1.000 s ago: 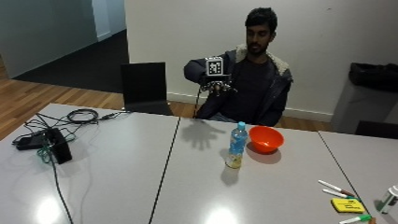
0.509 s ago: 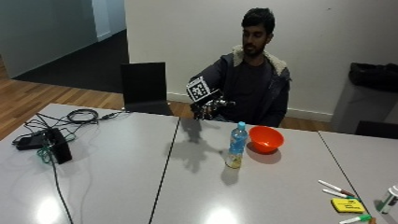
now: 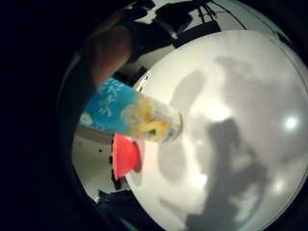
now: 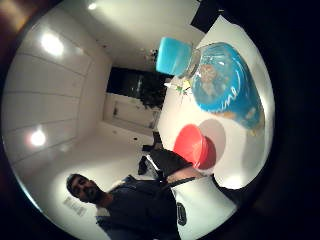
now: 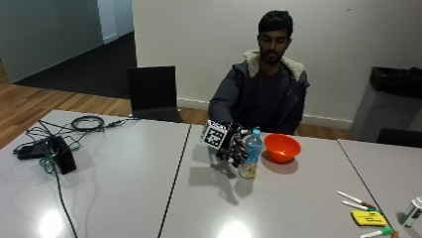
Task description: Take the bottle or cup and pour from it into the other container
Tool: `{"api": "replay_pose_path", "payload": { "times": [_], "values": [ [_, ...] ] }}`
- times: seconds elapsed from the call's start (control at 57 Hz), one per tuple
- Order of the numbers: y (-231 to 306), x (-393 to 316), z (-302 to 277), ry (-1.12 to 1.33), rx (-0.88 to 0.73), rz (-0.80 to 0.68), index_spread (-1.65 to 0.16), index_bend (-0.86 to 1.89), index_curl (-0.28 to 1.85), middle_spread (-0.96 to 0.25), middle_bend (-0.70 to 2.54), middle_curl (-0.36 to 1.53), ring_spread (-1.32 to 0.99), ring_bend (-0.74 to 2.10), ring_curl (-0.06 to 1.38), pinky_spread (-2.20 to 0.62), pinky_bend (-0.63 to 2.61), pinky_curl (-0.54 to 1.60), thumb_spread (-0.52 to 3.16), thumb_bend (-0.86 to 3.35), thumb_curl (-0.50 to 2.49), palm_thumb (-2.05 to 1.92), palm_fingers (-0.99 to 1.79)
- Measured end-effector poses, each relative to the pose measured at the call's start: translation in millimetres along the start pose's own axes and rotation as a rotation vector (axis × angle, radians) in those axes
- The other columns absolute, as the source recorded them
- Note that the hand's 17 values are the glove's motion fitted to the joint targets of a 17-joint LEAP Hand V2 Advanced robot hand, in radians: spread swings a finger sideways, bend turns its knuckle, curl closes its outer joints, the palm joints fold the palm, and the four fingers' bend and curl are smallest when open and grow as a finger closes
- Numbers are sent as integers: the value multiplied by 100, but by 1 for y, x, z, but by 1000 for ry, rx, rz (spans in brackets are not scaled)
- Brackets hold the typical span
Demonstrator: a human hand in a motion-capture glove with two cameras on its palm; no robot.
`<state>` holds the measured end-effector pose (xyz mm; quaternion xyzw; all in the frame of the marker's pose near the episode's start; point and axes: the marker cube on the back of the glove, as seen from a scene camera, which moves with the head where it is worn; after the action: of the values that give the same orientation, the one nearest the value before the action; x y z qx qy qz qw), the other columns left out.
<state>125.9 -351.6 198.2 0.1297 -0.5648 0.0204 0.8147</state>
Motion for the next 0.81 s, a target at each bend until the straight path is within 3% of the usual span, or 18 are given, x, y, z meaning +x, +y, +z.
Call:
{"api": "replay_pose_path", "payload": {
  "times": [0.14, 0.246, 0.333, 0.421, 0.526, 0.807],
  "values": [
    [-17, 16, 18, -58, 96, -85, -29, 9, 17, 1, 37, 34, 16, 38, 30, 35, 55, 38, 80, -1, 38, 51, 44],
    [-12, 22, 27, -93, 44, 47, -30, 7, 16, -5, 41, 35, 10, 49, 33, 32, 52, 37, 78, -1, 39, 60, 60],
    [-17, 25, 34, -109, 72, 39, -30, 6, 15, -11, 45, 36, 4, 53, 34, 30, 50, 36, 76, -2, 40, 66, 70],
    [-30, 33, 40, -106, 166, -214, -31, 5, 14, -17, 49, 37, -3, 59, 36, 27, 47, 35, 75, -1, 42, 75, 82],
    [-21, 24, 38, -137, 49, 56, -32, 5, 13, -22, 53, 39, -10, 61, 36, 23, 44, 35, 73, -1, 44, 82, 90],
    [-14, 22, 43, -161, 53, 82, -31, 10, 17, -26, 49, 39, -20, 62, 37, 12, 34, 34, 69, -2, 50, 91, 111]
  ]
}}
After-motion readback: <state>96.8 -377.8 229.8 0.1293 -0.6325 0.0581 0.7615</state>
